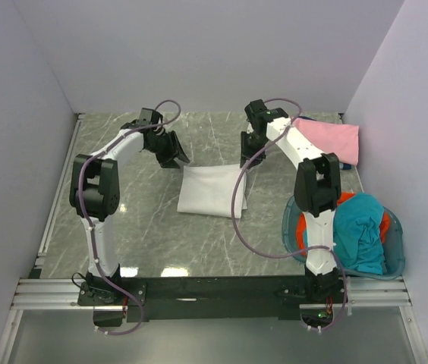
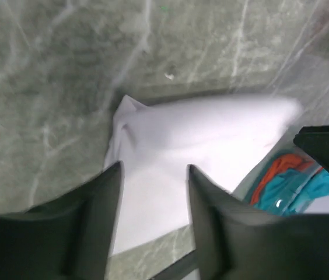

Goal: Fold and stack the t-shirts
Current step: Fold the tshirt

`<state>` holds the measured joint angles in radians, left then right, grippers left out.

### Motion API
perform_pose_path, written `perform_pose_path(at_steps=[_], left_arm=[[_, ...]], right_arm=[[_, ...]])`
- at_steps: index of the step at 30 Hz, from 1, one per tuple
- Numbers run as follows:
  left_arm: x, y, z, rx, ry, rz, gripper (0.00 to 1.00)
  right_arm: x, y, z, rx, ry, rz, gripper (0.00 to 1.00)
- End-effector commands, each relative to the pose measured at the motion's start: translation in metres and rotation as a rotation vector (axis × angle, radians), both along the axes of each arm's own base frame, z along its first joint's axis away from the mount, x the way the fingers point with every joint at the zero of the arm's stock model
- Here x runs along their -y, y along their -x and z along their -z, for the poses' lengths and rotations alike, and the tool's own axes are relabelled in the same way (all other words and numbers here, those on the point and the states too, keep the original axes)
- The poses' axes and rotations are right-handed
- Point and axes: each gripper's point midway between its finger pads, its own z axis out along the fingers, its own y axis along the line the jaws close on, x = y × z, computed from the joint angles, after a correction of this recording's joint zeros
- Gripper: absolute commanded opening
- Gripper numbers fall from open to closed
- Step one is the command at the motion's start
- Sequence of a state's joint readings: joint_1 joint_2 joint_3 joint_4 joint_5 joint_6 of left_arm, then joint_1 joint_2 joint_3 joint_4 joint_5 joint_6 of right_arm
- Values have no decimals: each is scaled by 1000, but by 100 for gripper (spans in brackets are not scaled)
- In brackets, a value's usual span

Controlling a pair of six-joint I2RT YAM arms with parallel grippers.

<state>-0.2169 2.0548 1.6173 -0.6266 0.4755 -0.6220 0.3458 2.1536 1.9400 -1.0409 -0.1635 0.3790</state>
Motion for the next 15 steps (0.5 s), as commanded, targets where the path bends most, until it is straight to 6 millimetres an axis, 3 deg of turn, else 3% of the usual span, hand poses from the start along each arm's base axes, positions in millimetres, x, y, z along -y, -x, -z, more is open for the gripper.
perform_pose_path(at_steps=[1,2,3,6,10,11,12,15], left_arm=[[-10,-27,-21,89,8,-53,59],[-11,-33,-26,119,13,-64,73],[-12,-35,-33,145,11,-71,78],[-11,-34,-39,181,21,-56,82],[-9,-12,-22,146,37,-11,78],[-9,-8,-19,141,39,-3,76],[-8,-6,-21,151,48,3,75],[-10,10,-10,133,50,19,68]], right_arm=[[-11,-14,-2,15,-64,-55,46],[-15,-18,-6,24,-87,-64,68],[-18,-22,-10,40,-120,-71,81],[-20,-21,-22,73,-168,-85,84],[-12,-12,-28,100,-214,-97,86],[-8,-1,-16,63,-219,-96,86],[-9,0,-25,99,-242,-100,86],[-4,22,-13,58,-279,-100,87]])
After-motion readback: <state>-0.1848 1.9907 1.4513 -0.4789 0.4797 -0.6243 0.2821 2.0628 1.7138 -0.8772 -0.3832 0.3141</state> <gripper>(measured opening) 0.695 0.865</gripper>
